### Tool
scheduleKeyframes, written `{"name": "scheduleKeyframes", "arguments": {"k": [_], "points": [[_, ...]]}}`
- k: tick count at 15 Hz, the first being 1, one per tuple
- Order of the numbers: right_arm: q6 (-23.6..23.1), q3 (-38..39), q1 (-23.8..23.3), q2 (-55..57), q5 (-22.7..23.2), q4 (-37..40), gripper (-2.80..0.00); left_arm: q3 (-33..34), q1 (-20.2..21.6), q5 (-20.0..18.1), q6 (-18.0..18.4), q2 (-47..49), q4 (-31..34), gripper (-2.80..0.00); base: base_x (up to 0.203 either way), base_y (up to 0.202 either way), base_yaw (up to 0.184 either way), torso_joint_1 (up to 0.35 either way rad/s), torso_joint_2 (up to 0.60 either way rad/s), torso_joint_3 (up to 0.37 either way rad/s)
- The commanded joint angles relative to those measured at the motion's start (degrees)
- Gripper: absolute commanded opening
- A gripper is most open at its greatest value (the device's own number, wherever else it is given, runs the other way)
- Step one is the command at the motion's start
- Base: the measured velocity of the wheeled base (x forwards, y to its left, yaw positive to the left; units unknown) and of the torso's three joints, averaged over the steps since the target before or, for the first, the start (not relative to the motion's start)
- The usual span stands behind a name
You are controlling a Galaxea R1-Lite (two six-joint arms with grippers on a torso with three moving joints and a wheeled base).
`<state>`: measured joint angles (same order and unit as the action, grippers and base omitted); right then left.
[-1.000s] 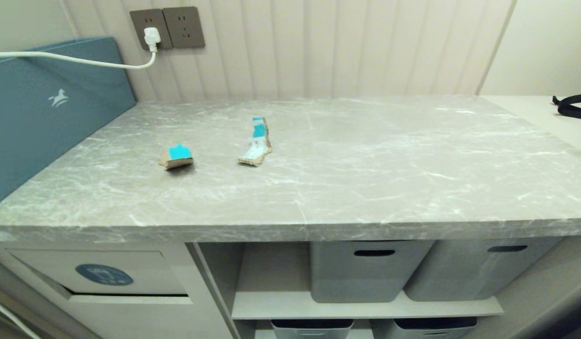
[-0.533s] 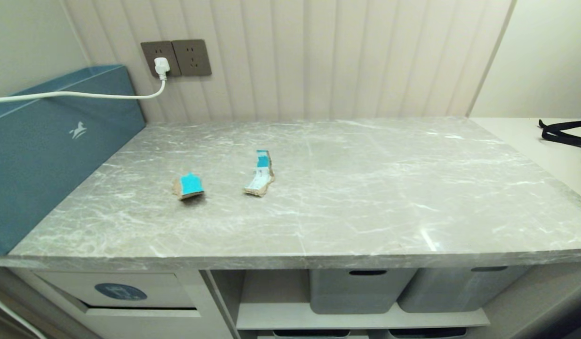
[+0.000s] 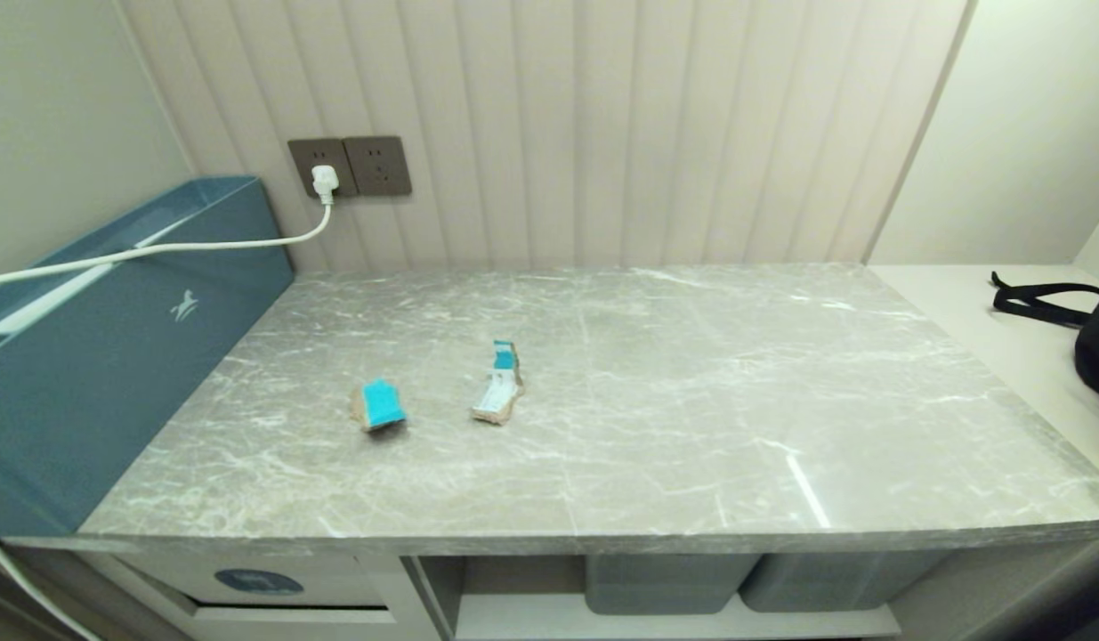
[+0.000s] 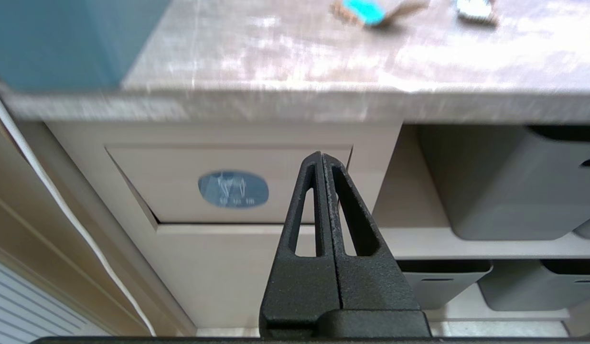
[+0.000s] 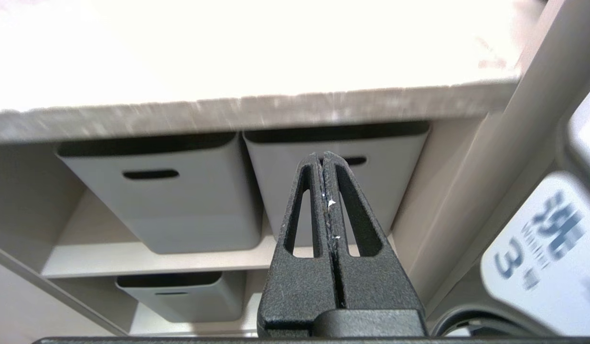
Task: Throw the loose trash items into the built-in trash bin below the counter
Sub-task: Pick up the garbage
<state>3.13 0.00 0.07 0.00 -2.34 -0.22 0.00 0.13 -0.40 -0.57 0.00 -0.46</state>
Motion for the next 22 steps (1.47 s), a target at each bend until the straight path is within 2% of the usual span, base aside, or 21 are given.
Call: {"name": "scheduleKeyframes", "arguments": {"k": [1, 5, 8, 9, 12, 14, 18, 22], "points": [[0.03, 0.09, 0.01, 0.0, -0.03, -0.04, -2.8, 0.09, 0.04, -0.13, -0.04, 0.09, 0.02, -2.8, 0.0, 0.0, 0.0, 0.274, -0.58, -0.311], [0.12, 0.09, 0.01, 0.0, -0.03, -0.04, -2.8, -0.27, 0.0, -0.13, -1.01, 0.09, -0.42, -2.8, 0.0, 0.0, 0.0, 0.252, -0.53, -0.278], [0.12, 0.09, 0.01, 0.0, -0.03, -0.04, -2.8, -4.01, -0.03, -0.83, -0.84, 0.09, 1.69, -2.8, 0.0, 0.0, 0.0, 0.05, -0.09, -0.049], [0.12, 0.09, 0.01, 0.0, -0.03, -0.04, -2.8, -5.76, -0.02, -1.39, -0.78, 0.09, 4.03, 0.0, 0.0, 0.0, 0.0, 0.0, 0.0, 0.0], [0.12, 0.09, 0.01, 0.0, -0.03, -0.04, -2.8, -11.25, -0.05, -4.78, -0.71, 1.29, 11.17, 0.0, 0.0, 0.0, 0.0, 0.0, 0.0, 0.0], [0.12, 0.09, 0.01, 0.0, -0.03, -0.04, -2.8, -14.04, -0.15, -7.65, 0.44, 7.27, 12.09, 0.0, 0.0, 0.0, 0.0, 0.0, 0.0, 0.0], [0.12, 0.09, 0.01, 0.0, -0.03, -0.04, -2.8, -23.64, -0.39, -12.42, 1.74, 31.21, 11.76, 0.0, 0.0, 0.0, 0.0, 0.0, 0.0, 0.0], [0.12, 0.09, 0.01, 0.0, -0.03, -0.04, -2.8, -37.19, -0.87, -14.23, 2.18, 57.1, 11.39, 0.0, 0.0, 0.0, 0.0, 0.0, 0.0, 0.0]]}}
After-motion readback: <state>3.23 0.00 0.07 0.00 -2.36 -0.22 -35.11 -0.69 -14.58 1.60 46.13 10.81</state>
